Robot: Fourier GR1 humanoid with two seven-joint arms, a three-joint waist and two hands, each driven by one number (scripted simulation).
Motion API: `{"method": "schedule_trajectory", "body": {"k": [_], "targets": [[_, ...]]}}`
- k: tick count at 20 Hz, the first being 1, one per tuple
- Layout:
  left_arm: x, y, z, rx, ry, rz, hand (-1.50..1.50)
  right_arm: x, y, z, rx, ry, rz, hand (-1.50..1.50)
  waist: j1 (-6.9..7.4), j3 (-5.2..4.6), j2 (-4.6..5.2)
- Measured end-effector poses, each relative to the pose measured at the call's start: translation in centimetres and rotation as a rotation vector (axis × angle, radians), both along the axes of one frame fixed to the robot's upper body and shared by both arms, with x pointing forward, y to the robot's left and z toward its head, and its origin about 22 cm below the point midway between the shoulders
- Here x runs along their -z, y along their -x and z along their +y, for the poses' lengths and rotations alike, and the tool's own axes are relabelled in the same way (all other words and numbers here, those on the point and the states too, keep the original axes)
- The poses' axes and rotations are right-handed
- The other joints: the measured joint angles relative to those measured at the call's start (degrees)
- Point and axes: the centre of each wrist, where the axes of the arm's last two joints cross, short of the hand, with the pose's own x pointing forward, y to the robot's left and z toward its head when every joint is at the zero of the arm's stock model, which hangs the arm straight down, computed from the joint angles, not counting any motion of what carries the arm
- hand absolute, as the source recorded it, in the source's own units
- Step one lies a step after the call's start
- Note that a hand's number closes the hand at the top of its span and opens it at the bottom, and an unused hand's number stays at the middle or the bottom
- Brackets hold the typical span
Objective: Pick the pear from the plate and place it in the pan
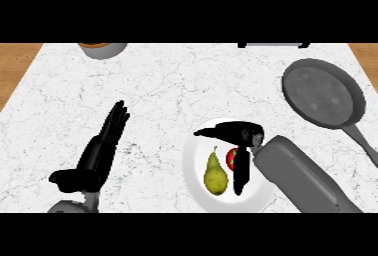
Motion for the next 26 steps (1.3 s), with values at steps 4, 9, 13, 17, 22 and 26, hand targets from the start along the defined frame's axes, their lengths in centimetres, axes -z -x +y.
{"method": "schedule_trajectory", "body": {"k": [4,9,13,17,22,26], "targets": [[0.6,0.0,0.0,-0.003,0.006,-0.005,0.0,0.7,0.2,0.4,0.004,0.021,0.01,-1.5,-0.14,0.0,-0.01],[1.0,0.4,-0.4,-0.002,0.001,-0.003,0.0,1.7,0.2,0.1,0.023,0.041,0.014,-1.5,-0.16,0.0,-0.01],[0.0,0.2,-0.2,0.0,0.005,0.0,0.0,2.0,-0.4,-0.1,0.043,0.021,0.019,-1.5,-0.08,0.0,-0.06],[-0.2,-0.5,-0.3,-0.005,0.004,0.001,0.0,2.7,-0.2,0.8,0.059,0.017,0.012,-1.5,-0.26,-0.14,-0.24],[0.1,-0.4,-0.8,-0.007,0.0,-0.003,0.0,3.2,-0.1,1.3,0.04,0.027,-0.001,-1.5,-0.28,-0.32,-0.89],[0.0,-0.6,-0.9,0.003,0.0,-0.002,0.0,3.8,0.0,1.4,0.012,0.053,-0.012,1.5,-0.14,-0.52,-1.47]]}}
